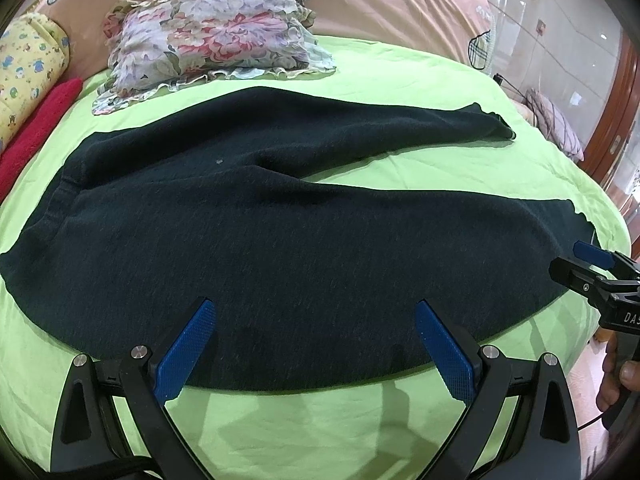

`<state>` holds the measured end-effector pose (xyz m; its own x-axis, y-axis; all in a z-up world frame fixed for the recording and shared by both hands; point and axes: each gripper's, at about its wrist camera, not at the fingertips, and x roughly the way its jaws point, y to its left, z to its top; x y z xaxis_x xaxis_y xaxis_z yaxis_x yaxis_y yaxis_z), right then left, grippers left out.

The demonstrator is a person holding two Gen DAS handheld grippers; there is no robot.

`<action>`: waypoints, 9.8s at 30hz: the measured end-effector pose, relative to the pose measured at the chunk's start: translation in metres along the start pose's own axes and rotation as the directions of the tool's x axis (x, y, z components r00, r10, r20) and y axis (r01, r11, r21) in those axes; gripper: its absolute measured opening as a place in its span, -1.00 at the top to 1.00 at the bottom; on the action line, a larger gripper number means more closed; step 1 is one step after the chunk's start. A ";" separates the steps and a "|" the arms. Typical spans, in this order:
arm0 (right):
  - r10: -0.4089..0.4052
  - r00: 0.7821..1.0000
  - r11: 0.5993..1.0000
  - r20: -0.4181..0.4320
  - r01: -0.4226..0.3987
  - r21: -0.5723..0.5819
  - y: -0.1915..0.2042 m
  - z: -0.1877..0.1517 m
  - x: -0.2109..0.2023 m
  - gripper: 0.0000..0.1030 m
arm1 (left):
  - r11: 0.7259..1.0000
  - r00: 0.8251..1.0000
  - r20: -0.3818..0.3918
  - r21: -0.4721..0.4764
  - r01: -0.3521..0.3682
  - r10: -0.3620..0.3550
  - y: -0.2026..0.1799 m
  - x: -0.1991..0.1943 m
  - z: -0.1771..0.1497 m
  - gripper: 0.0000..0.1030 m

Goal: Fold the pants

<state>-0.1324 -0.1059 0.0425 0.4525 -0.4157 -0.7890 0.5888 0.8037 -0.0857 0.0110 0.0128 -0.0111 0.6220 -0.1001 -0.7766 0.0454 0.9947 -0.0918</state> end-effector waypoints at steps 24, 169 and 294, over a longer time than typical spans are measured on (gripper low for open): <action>-0.010 0.999 1.000 0.049 0.010 0.007 -0.009 0.004 0.001 -1.00 | 0.999 0.999 -0.005 0.015 0.033 -0.033 -0.009 0.003 0.011 -0.95; 0.123 0.989 0.809 0.079 -0.146 0.569 -0.148 -0.004 -0.019 0.88 | 0.755 0.881 -0.270 0.455 0.472 -0.388 -0.087 0.021 0.032 0.90; 0.585 0.770 0.725 -0.256 -0.638 -0.260 0.254 0.032 0.050 0.00 | 0.845 0.983 0.173 -0.516 0.143 -0.061 0.303 -0.086 -0.038 -0.02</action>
<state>0.0614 0.0638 0.0010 0.5208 0.2592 -0.8133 -0.0352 0.9585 0.2830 -0.0584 0.3223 0.0046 0.7442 -0.1550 -0.6497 -0.2757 0.8146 -0.5102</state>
